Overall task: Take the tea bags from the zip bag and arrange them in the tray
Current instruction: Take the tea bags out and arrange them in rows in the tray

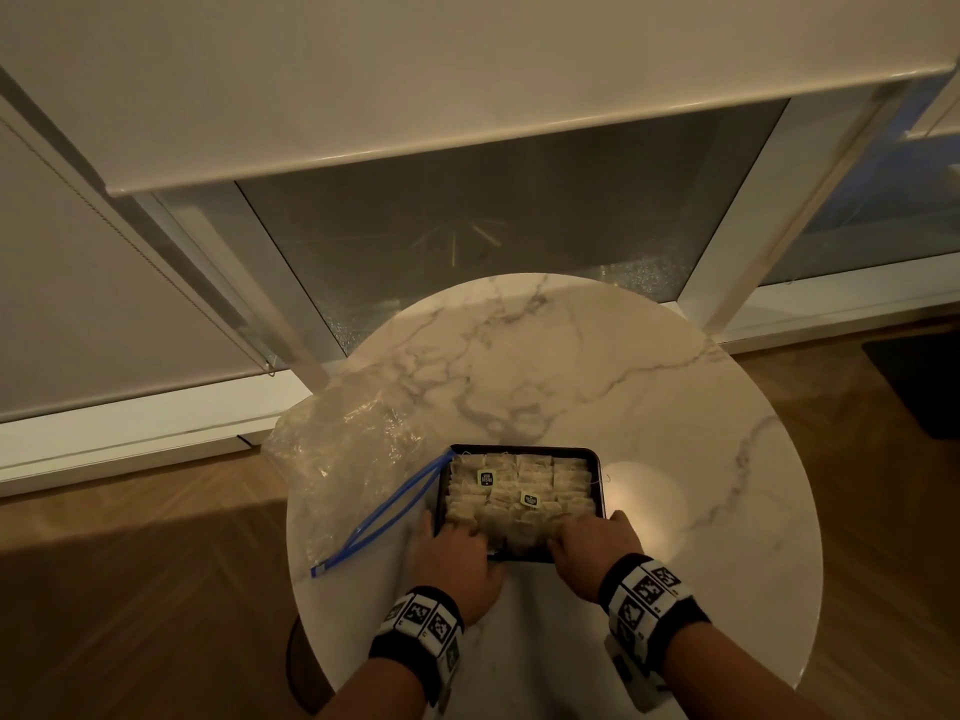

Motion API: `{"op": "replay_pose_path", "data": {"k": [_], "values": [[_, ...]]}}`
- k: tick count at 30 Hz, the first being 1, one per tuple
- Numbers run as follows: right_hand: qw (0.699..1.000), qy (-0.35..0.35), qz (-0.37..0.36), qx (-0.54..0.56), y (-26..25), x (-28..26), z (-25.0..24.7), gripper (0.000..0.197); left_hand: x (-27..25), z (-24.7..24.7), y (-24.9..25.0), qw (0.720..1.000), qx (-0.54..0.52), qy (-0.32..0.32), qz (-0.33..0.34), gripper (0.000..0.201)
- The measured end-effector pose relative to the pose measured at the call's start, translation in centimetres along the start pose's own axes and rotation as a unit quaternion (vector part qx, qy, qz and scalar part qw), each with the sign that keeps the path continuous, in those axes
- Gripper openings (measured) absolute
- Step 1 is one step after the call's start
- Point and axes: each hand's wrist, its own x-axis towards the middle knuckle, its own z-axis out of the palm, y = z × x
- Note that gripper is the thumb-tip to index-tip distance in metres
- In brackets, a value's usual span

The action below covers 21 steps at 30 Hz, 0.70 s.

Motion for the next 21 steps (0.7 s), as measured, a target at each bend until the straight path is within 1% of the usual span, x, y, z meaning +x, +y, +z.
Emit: {"op": "replay_pose_path", "data": {"k": [3, 6, 10, 15, 21], "values": [[1.0, 0.001, 0.005, -0.005, -0.3, -0.5, 0.0, 0.034, -0.1, -0.1, 0.3, 1.0, -0.017, -0.002, -0.011, 0.052], [1.0, -0.003, -0.005, -0.005, -0.5, -0.6, 0.3, 0.041, -0.2, -0.2, 0.5, 1.0, -0.021, -0.01, -0.013, 0.051], [0.999, -0.022, -0.007, 0.026, -0.6, -0.4, 0.9, 0.047, -0.2, -0.2, 0.6, 0.999, -0.03, -0.024, -0.016, 0.047], [0.998, -0.022, 0.001, 0.057, -0.6, -0.4, 1.3, 0.046, -0.2, 0.2, 0.7, 0.997, -0.05, -0.051, -0.029, 0.041], [0.996, -0.017, 0.005, 0.088, -0.8, -0.5, 1.5, 0.045, -0.4, 0.1, 0.7, 0.997, -0.048, -0.052, -0.038, 0.042]]}}
